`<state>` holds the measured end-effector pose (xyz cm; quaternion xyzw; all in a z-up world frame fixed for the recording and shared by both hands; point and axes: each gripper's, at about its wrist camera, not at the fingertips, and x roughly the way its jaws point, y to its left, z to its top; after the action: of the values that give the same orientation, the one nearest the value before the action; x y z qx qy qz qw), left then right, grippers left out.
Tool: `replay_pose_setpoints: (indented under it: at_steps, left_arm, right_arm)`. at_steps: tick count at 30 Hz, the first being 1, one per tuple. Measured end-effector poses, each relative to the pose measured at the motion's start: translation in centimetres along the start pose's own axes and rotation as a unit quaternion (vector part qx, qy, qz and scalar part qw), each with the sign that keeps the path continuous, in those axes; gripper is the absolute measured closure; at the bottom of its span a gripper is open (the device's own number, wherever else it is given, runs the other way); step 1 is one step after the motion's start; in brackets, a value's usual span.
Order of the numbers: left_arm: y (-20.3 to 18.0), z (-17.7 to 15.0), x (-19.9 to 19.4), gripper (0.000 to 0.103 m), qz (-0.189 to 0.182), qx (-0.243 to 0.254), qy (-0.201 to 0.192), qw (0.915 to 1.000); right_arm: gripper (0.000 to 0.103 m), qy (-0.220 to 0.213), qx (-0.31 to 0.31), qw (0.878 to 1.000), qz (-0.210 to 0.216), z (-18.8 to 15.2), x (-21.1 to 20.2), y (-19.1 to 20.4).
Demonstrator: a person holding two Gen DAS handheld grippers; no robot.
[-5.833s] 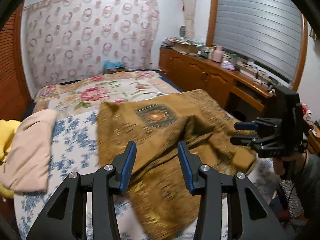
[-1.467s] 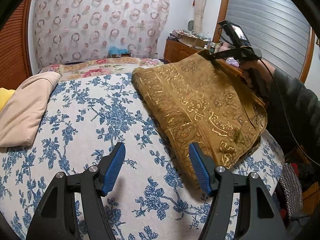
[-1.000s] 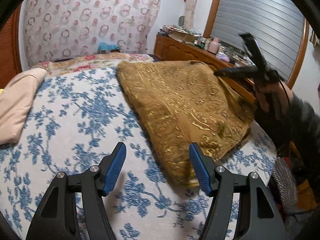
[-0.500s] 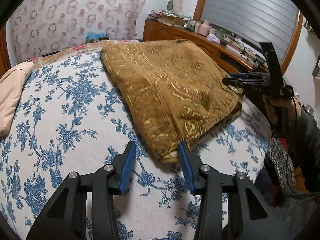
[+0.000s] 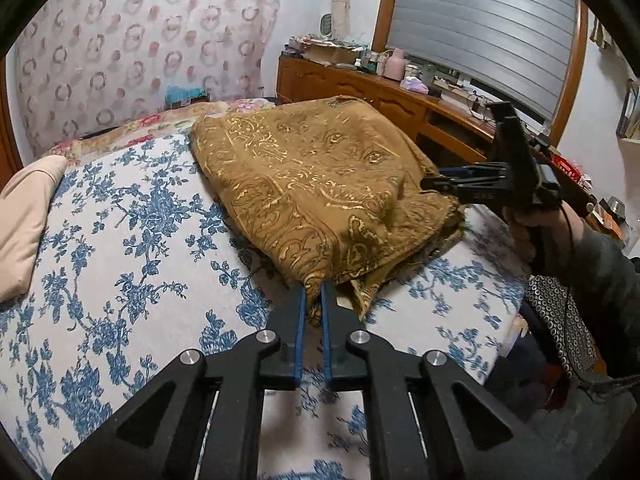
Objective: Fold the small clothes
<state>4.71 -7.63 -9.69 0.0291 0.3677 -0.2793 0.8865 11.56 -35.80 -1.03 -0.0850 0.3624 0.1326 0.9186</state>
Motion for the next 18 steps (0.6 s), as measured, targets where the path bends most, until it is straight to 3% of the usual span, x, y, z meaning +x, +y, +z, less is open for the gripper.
replay_pose_setpoints:
  at_steps: [11, 15, 18]
  left_arm:
    - [-0.9, -1.4, -1.0, 0.098, -0.014, -0.008, 0.011, 0.9998]
    - [-0.7, -1.2, -0.9, 0.098, -0.002, -0.013, 0.017, 0.9998]
    - [-0.4, -1.1, -1.1, 0.086, 0.006, -0.013, 0.011, 0.9998]
  right_arm:
    - [0.058, -0.003, 0.004, 1.000, -0.001, -0.5, 0.0, 0.3]
    - [0.058, -0.004, 0.004, 1.000, 0.000, -0.6, -0.4, 0.5]
    - [0.058, -0.011, 0.009, 1.000, 0.014, -0.8, -1.5, 0.7]
